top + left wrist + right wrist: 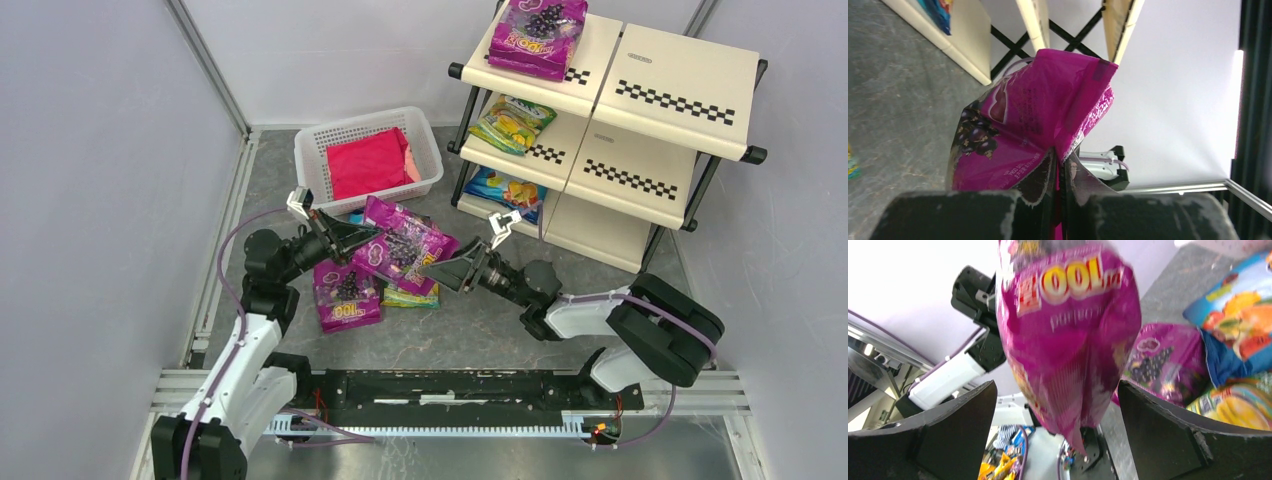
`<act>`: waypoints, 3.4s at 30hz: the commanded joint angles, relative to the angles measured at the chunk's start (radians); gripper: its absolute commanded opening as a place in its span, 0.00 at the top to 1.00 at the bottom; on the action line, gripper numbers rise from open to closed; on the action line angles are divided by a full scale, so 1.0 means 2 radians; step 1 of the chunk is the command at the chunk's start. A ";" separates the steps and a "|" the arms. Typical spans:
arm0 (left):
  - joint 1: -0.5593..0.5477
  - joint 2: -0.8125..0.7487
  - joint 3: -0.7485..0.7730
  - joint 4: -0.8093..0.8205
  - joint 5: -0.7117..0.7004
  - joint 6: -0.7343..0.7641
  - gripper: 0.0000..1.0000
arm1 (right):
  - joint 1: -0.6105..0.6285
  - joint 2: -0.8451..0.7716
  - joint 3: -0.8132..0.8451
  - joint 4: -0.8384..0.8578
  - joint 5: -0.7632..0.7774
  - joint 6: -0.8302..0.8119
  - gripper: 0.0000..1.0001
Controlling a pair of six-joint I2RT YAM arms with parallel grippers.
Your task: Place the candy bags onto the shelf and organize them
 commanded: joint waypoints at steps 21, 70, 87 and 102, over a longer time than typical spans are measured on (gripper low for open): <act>-0.003 -0.024 0.017 0.198 -0.026 -0.185 0.98 | 0.074 0.068 0.112 0.175 0.120 -0.071 0.04; -0.009 -0.012 0.232 -0.438 -0.188 0.368 0.18 | 0.079 -0.213 0.126 -0.285 0.198 -0.298 0.79; -0.010 -0.041 0.194 -0.460 -0.257 0.447 0.08 | 0.077 -0.390 0.407 -0.756 0.410 -0.674 0.87; -0.010 -0.084 0.185 -0.492 -0.262 0.468 0.08 | 0.077 -0.263 0.674 -0.745 0.602 -0.863 0.89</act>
